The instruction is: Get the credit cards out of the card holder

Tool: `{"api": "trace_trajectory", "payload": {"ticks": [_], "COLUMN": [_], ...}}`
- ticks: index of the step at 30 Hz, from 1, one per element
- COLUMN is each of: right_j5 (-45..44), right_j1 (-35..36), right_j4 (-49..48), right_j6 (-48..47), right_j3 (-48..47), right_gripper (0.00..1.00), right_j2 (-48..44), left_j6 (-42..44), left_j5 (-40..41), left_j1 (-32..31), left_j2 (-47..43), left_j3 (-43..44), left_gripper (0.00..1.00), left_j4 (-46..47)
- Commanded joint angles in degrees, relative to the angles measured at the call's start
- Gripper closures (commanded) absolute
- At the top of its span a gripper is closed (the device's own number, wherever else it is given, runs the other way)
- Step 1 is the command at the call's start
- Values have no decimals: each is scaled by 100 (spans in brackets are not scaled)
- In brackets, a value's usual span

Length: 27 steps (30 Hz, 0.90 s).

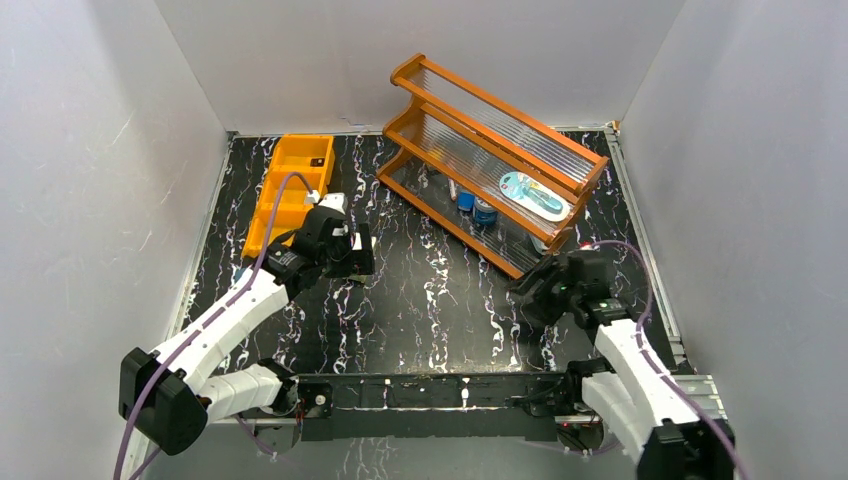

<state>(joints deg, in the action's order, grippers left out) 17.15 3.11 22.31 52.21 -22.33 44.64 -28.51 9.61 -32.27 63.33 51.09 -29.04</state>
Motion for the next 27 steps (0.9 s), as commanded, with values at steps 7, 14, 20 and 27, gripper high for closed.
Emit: {"api": "trace_trajectory", "payload": {"ticks": [7,14,20,27], "right_j5": [-4504,-6093,-6232,-5742], "right_j1": [4253,5329,5319,4959], "right_j4": [374,1384,798,612], "right_j6": [1701,1503,642,-270], "right_j3": [-987,-3185,-3798,-4339], "right_gripper": [26,21,20,17], "right_j2": [807,3623,4699,5854], "left_j6": [-2,-24,-125,-106], "left_j5": [226,629,979,1059], "left_j1": [115,139,173,189], "left_j2": [-292,-455,-662,-735], "left_j3": [91,257,367,498], "left_gripper": [2,2,2,2], "left_j4": [-133,-469,-733,-868]}}
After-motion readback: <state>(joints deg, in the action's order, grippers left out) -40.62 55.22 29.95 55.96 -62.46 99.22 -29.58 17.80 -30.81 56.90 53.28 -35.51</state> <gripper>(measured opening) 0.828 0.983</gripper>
